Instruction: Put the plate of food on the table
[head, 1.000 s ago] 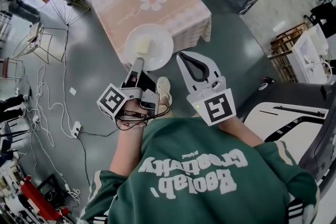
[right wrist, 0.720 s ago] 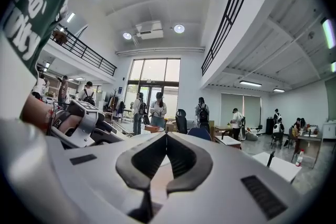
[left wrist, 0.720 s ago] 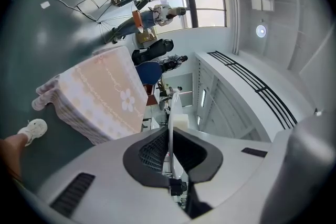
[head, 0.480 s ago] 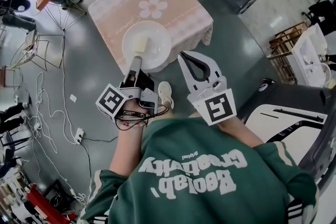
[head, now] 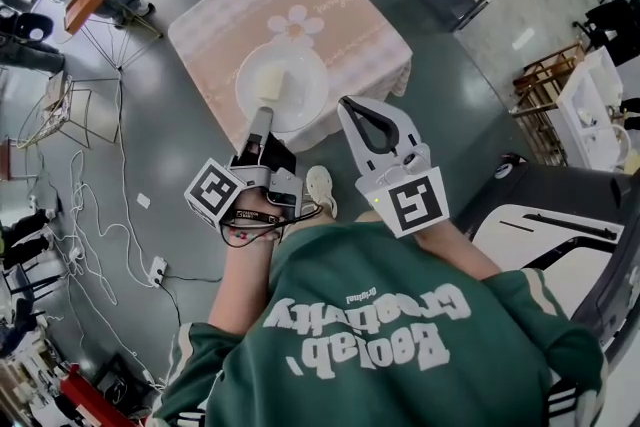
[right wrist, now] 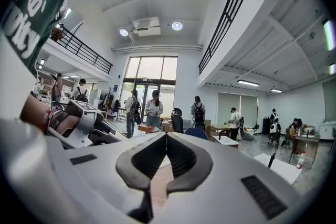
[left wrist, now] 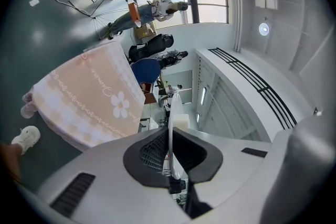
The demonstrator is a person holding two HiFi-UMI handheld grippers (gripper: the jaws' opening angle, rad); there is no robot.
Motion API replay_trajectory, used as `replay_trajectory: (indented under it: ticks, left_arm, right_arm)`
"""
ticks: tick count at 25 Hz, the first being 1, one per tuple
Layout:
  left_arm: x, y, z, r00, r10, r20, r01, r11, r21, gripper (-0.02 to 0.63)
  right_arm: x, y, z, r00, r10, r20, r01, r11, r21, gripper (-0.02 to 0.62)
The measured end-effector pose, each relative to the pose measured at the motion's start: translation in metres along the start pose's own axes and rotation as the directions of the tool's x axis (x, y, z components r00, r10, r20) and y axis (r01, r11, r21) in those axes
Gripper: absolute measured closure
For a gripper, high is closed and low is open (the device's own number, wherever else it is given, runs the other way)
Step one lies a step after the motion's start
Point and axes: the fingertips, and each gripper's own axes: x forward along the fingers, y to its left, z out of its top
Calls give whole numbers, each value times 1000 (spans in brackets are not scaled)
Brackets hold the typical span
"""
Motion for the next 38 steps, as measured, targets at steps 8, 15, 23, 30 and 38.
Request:
replay_trajectory:
  ticks: [8, 15, 23, 30, 38]
  left_arm:
    - [23, 0, 24, 1000, -6, -24, 6, 1000, 11, 580]
    - [33, 3, 42, 999, -8, -33, 7, 1000, -7, 580]
    - [46, 3, 62, 999, -16, -38, 17, 1000, 23, 580]
    - [55, 8, 69, 998, -12, -54, 14, 999, 31, 580]
    - [60, 12, 71, 998, -7, -62, 8, 1000, 27, 580]
  right_arm:
    - [34, -8, -1, 1000, -21, -3, 21, 1000, 6, 580]
    - [56, -32, 0, 996, -88, -10, 88, 996, 20, 580]
    - [73, -49, -2, 992, -124, -8, 124, 992, 17, 580]
    - [84, -51, -4, 991, -132, -26, 132, 991, 16, 580]
    - [88, -49, -9, 990, -134, -44, 135, 991, 24, 580]
